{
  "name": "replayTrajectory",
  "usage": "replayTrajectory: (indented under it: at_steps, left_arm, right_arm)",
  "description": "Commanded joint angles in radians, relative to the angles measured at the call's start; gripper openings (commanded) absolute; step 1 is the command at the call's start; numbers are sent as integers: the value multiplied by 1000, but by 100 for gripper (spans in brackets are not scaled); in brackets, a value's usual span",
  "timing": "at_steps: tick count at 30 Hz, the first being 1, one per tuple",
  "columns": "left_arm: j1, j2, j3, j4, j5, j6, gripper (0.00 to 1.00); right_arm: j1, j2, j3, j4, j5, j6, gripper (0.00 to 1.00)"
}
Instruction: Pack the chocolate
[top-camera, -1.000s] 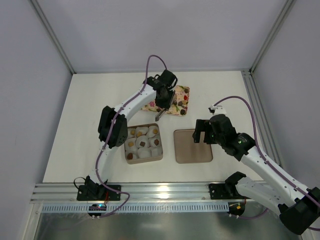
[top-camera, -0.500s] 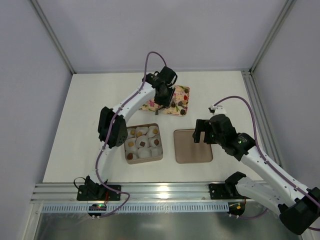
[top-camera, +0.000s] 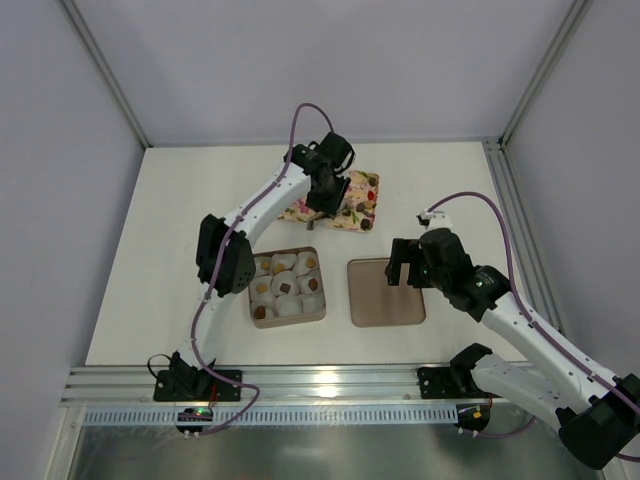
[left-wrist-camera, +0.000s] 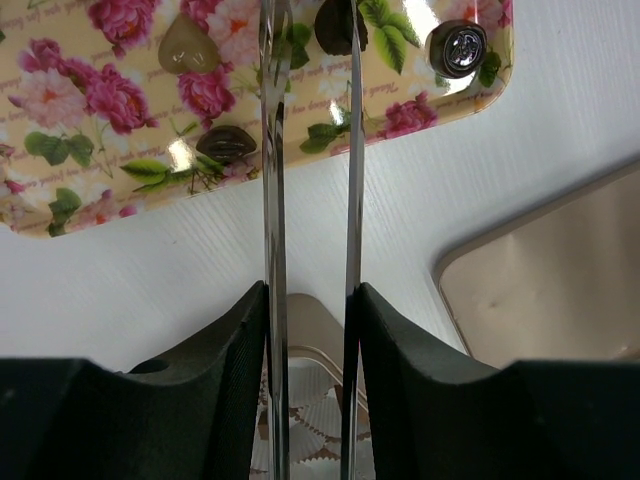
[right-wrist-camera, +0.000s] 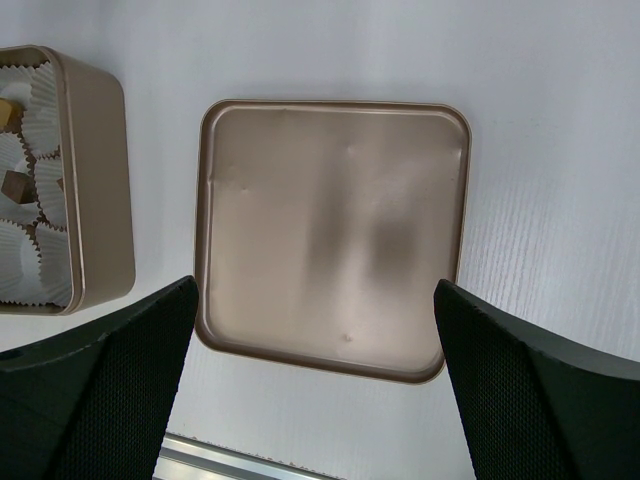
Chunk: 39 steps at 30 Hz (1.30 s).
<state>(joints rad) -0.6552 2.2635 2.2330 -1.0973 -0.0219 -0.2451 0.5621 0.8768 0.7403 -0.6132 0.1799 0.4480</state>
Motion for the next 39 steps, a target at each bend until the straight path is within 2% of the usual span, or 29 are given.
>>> replayTrajectory:
  at_steps: [1,22,31,35,39]
  left_arm:
    - [-12,-30,54,-22,3,26,40]
    - [-18,-9,82,-64,19,29,40]
    - [-21,25,103,-72,48,35,32]
    - [-23,21,125,-79,30,32,25]
    - [-21,-15,125,-65,-19,24,24]
  right_arm:
    - [-4,1,5,30,-3,1,100]
    - [-4,-2,1,29,-5,3,100]
    - [-4,-1,-2,29,-7,3,100]
    - [-4,-4,-2,30,-5,3,100]
    - [-4,-2,-1,30,-3,1,100]
